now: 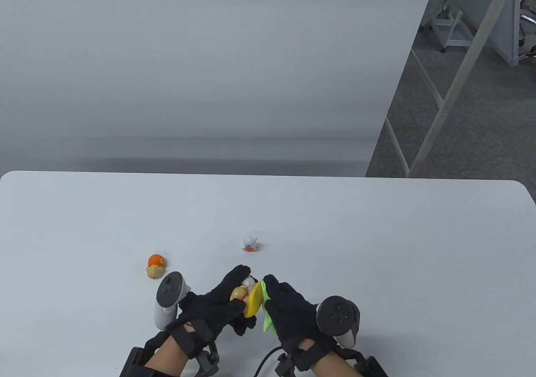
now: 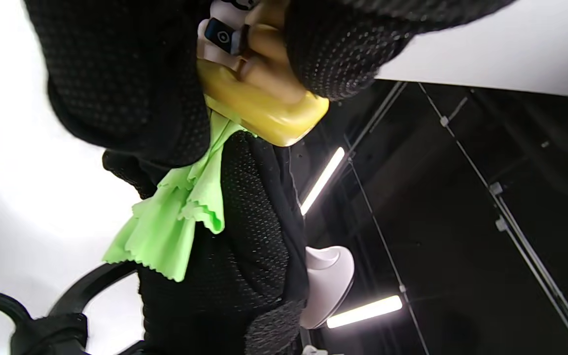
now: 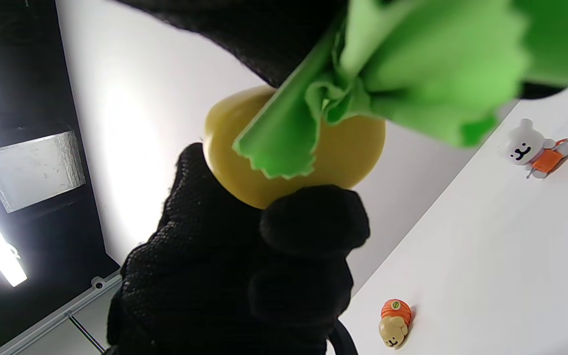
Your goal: Dust the small ornaments
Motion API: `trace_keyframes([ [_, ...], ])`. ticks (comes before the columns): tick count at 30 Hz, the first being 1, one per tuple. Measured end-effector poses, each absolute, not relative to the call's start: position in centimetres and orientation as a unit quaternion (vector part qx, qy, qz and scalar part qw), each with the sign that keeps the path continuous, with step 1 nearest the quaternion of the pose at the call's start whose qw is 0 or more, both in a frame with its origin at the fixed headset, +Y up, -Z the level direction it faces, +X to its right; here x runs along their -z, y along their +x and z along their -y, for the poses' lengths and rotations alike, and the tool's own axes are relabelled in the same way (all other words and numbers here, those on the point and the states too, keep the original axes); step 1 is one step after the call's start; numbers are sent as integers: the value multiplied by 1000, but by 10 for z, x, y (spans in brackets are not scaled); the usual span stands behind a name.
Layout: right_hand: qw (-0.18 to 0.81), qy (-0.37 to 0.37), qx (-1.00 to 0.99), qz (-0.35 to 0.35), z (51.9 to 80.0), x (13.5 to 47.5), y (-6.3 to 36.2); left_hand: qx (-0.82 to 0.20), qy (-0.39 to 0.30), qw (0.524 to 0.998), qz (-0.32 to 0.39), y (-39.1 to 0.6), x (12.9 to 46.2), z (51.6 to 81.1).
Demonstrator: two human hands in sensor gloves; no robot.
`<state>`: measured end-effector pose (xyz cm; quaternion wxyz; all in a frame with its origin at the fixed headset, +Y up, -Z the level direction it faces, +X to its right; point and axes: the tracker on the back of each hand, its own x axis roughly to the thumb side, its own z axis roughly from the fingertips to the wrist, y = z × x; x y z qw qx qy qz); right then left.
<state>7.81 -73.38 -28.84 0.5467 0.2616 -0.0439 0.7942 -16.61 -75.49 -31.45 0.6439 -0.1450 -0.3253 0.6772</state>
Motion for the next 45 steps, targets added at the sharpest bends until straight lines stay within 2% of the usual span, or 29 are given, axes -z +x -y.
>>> trace_keyframes([
  [7,542,250,-802,27,738,292,79,-657,-141,659,339,-160,312,755],
  [8,537,257,-803,35,736,290,78,-653,-132,669,331,-160,311,754],
  [10,527,277,-802,48,729,284,71,-619,-77,724,295,-164,311,754],
  [13,504,296,-809,55,724,281,67,-620,-57,744,245,-169,310,756],
  [16,518,299,-800,45,734,287,74,-588,-59,772,233,-166,310,757],
  [18,542,285,-790,40,739,290,79,-606,-70,751,254,-162,312,760],
  [20,546,260,-796,23,742,294,83,-661,-126,669,317,-156,311,759],
  [22,564,255,-785,11,748,297,85,-676,-129,649,325,-154,309,754],
  [24,578,248,-777,2,748,298,83,-658,-113,669,328,-156,310,753],
  [26,583,256,-771,-7,747,298,80,-676,-120,659,306,-160,311,755],
  [27,585,258,-769,-6,746,297,79,-671,-111,670,296,-162,311,756],
  [29,588,268,-764,2,738,293,75,-622,-87,727,278,-170,314,759],
  [32,572,294,-766,17,731,288,70,-648,-102,710,256,-177,316,762],
  [34,572,300,-763,25,729,287,70,-627,-91,734,245,-182,317,760],
  [37,581,308,-752,38,727,287,71,-635,-70,737,219,-183,316,761],
  [41,525,321,-786,67,724,285,75,-634,-110,739,200,-178,315,762],
  [45,442,358,-814,117,720,278,72,-659,-155,713,183,-171,313,766],
])
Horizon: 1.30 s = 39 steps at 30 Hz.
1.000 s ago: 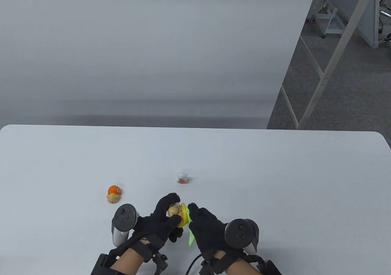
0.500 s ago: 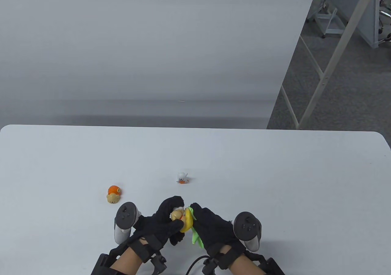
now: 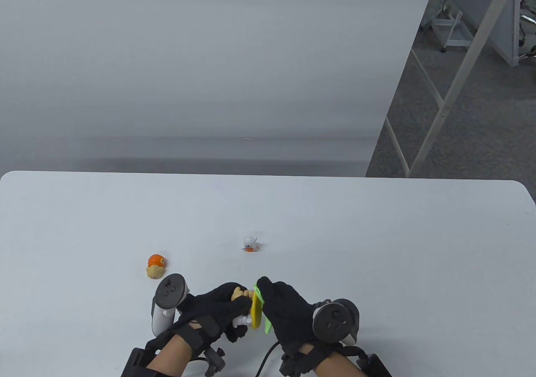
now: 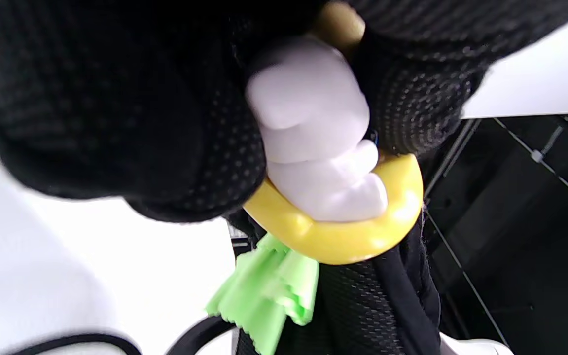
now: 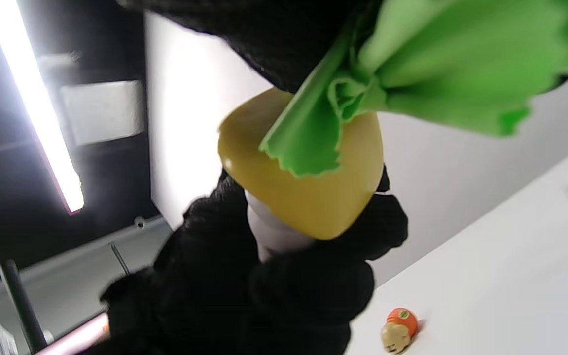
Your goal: Dust the small ornaments
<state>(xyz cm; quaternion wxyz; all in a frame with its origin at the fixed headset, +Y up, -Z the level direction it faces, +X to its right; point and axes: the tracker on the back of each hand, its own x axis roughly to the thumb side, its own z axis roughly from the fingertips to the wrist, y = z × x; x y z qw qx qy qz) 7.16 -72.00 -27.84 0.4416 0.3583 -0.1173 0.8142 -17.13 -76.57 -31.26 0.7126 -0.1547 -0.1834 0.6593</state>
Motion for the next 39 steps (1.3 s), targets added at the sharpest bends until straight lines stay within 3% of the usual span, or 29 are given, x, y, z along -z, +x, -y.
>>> trace_keyframes([
  [7,341,439,-819,145,716,260,49,-715,-142,681,74,-184,310,781],
  [10,358,428,-817,148,715,266,49,-707,-133,689,94,-183,310,779],
  [14,410,362,-822,156,711,282,69,-686,-165,682,195,-167,309,761],
  [17,419,350,-823,157,711,280,73,-687,-175,676,203,-164,310,760],
  [20,392,389,-821,149,717,272,65,-688,-142,700,130,-171,311,768],
  [23,363,421,-819,141,718,263,55,-715,-140,681,82,-180,313,779],
  [26,358,421,-820,149,717,262,51,-701,-116,700,77,-181,310,776],
  [31,371,405,-819,164,714,263,52,-700,-136,688,135,-177,312,772],
  [35,386,370,-827,175,707,269,62,-696,-169,661,226,-172,315,764],
  [39,418,312,-843,131,703,283,78,-687,-162,644,295,-172,319,745],
])
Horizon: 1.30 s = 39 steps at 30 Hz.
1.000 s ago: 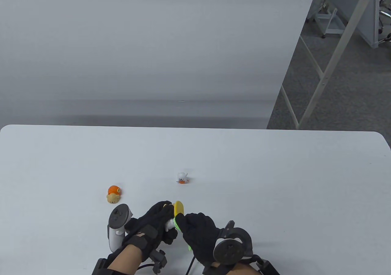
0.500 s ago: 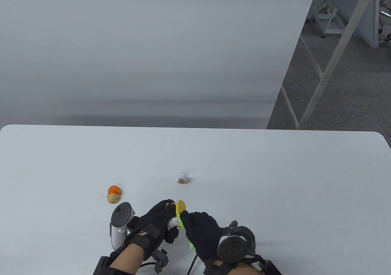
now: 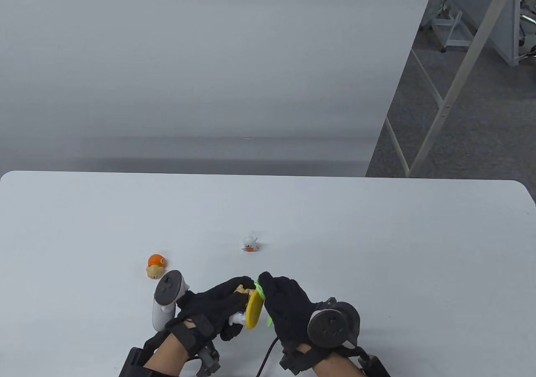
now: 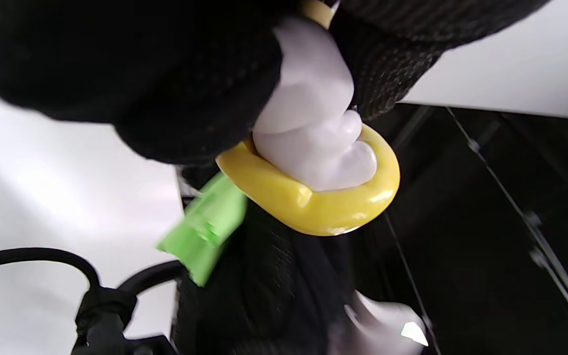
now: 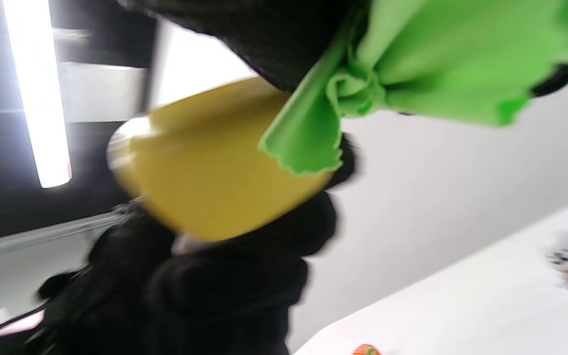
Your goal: Dust the small ornaments
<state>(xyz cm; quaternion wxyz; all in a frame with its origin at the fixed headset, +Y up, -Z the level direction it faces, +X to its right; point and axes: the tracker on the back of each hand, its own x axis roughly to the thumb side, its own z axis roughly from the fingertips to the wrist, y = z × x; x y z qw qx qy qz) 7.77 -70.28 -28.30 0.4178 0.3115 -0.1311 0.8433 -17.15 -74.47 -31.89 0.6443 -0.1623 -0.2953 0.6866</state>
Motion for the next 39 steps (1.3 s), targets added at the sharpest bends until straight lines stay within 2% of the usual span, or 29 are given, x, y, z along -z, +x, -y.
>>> trace_keyframes([
  [4,462,256,-837,142,703,291,106,-641,-61,712,282,-187,328,718],
  [7,482,236,-830,149,701,292,120,-571,-37,780,255,-197,338,703],
  [10,490,228,-827,154,700,292,127,-429,-22,872,235,-199,351,691],
  [14,494,225,-825,155,700,293,127,-269,-39,936,223,-189,367,693],
  [20,486,226,-832,146,704,294,124,-135,-71,963,221,-175,383,720],
  [32,486,223,-834,134,707,294,122,-80,-99,964,235,-170,386,758],
  [34,485,223,-835,134,707,294,122,-84,-74,964,243,-170,383,759],
  [39,483,222,-837,129,709,295,122,-77,-77,962,251,-172,377,759],
])
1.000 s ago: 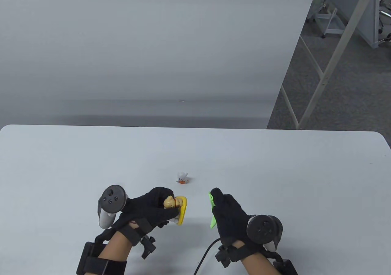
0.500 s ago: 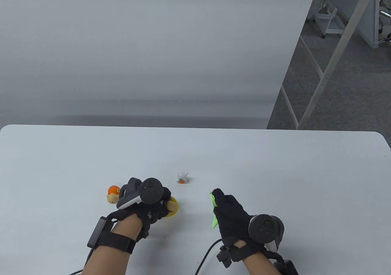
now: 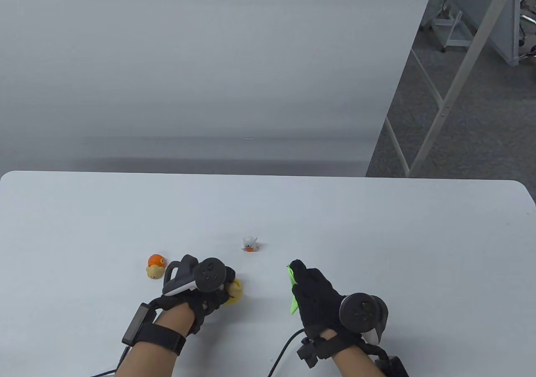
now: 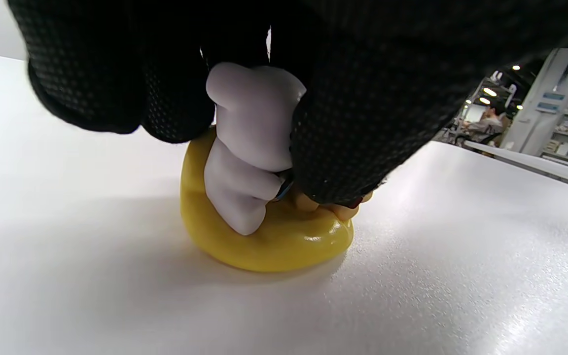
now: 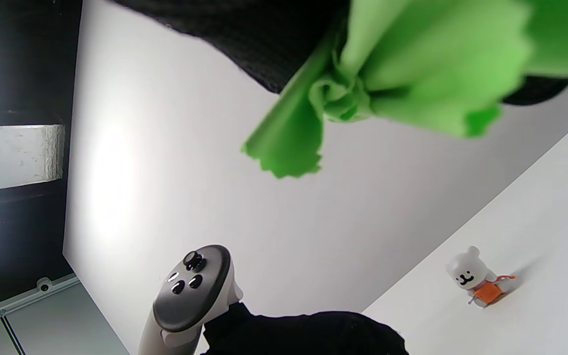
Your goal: Dust the small ornaments
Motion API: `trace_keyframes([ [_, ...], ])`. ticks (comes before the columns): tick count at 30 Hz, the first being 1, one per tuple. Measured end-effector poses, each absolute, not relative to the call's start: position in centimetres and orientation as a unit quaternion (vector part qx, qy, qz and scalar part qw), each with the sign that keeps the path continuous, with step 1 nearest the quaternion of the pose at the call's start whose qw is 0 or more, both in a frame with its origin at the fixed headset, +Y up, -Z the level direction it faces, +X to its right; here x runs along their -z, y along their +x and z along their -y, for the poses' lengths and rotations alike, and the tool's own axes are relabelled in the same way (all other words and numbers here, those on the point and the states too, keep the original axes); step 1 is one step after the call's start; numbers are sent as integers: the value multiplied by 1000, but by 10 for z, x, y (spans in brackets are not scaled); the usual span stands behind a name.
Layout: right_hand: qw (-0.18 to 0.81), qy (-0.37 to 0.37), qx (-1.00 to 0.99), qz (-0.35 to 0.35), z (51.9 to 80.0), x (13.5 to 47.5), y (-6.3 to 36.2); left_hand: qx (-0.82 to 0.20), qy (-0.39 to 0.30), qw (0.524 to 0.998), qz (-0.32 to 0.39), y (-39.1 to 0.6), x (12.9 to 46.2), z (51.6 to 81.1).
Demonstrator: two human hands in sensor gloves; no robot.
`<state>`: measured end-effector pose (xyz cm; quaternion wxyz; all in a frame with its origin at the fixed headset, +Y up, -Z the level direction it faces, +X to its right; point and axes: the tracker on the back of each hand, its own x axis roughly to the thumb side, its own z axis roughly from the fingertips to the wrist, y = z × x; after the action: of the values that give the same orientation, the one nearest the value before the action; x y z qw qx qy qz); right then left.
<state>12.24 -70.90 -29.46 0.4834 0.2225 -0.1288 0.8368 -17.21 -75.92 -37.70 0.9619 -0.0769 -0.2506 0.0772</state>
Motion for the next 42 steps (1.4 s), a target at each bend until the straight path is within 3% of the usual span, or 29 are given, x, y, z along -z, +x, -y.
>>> trace_keyframes([
  [6,485,221,-836,127,709,294,124,-61,-114,955,268,-181,374,731],
  [10,488,219,-836,126,710,294,125,-63,-72,971,218,-217,387,691],
  [13,485,219,-837,125,710,294,124,-101,-71,979,165,-255,400,680],
  [19,486,214,-839,119,713,296,124,-92,-102,986,99,-298,411,710],
  [30,485,208,-842,109,716,296,126,-35,-183,981,52,-309,425,773],
  [33,483,209,-844,107,717,297,126,-11,-207,977,42,-307,429,779],
  [42,478,210,-847,100,719,298,126,-60,-146,985,68,-311,430,773],
])
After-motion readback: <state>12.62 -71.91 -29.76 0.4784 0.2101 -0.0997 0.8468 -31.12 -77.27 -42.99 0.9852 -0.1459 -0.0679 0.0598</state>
